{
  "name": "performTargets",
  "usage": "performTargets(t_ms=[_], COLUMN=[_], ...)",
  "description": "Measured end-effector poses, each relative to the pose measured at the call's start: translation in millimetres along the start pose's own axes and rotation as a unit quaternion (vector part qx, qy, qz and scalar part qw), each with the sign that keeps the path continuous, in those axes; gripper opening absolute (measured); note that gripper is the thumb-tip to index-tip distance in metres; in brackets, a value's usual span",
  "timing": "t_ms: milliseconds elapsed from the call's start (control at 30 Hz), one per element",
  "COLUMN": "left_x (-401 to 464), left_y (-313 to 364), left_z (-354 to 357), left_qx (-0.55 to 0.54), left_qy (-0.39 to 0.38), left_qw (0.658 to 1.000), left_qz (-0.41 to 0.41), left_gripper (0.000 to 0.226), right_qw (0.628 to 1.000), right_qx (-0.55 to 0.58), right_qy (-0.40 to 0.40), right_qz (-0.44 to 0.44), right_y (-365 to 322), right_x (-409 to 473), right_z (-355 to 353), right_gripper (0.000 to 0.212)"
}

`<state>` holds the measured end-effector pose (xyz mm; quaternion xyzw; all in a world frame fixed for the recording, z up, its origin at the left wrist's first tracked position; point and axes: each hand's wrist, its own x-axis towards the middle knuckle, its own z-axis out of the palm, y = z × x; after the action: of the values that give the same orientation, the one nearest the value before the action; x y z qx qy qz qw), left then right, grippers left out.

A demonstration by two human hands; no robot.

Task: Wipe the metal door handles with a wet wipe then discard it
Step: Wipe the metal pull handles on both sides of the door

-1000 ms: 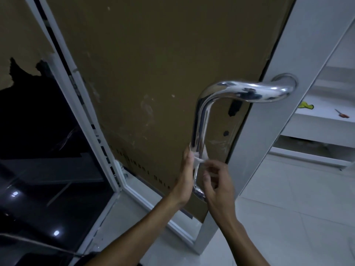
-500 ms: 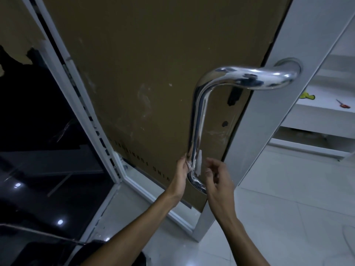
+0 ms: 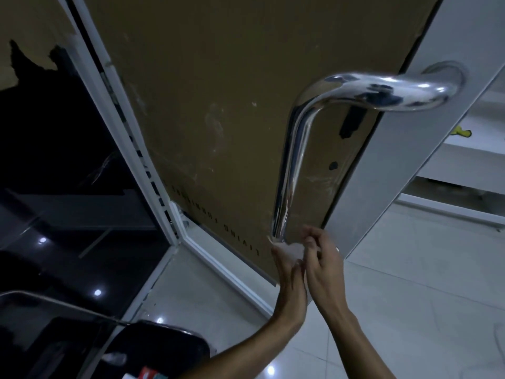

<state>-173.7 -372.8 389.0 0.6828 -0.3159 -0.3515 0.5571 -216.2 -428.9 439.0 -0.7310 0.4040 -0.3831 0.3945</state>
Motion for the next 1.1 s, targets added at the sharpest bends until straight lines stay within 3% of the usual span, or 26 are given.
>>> performTargets(t_ms=[67,167,233,367,533,667,733,800,900,1100], left_x=[1.3,16.0,28.0,52.7,53.3,29.7,17.1,6.7,7.3,29.9], left_y=[5.7,17.0,22.2,44.3,69.5,71.0,61.4,57.1,57.8,103.2], left_z=[-0.1,-18.3,-39.1,-69.2,-77.7,-66.8,-63.2,-60.1,-60.0,-71.1], left_qx=[-0.146,-0.249,-0.278,-0.254,-0.215,-0.152,-0.084,-0.100,-0.089,-0.134], left_qy=[-0.014,-0.010,-0.007,-0.040,-0.090,-0.036,-0.031,-0.067,-0.081,-0.091], left_qw=[0.985,0.961,0.951,0.961,0.972,0.988,0.995,0.991,0.989,0.971], left_qz=[-0.095,-0.123,-0.134,-0.107,-0.019,0.010,0.043,0.049,0.082,0.174], left_gripper=[0.083,0.048,0.053,0.088,0.067,0.042,0.043,0.044,0.074,0.061], right_qw=[0.999,0.984,0.960,0.910,0.934,0.958,0.953,0.940,0.927,0.921], right_qx=[-0.039,-0.153,-0.247,-0.365,-0.319,-0.257,-0.270,-0.303,-0.335,-0.353], right_qy=[-0.026,-0.071,-0.084,-0.099,-0.077,-0.045,-0.066,-0.091,-0.109,-0.081], right_qz=[-0.005,-0.049,-0.101,-0.172,-0.140,-0.122,-0.123,-0.128,-0.128,-0.143], right_y=[4.1,12.1,17.0,30.5,25.5,23.0,23.4,25.4,29.5,31.5], right_x=[0.0,-4.4,-8.8,-13.3,-12.7,-11.7,-10.9,-10.8,-12.9,-9.8], right_z=[-2.3,-4.0,-5.1,0.1,3.7,1.0,0.7,1.7,3.9,6.2], right_gripper=[0.029,0.037,0.045,0.045,0.048,0.047,0.047,0.047,0.049,0.038])
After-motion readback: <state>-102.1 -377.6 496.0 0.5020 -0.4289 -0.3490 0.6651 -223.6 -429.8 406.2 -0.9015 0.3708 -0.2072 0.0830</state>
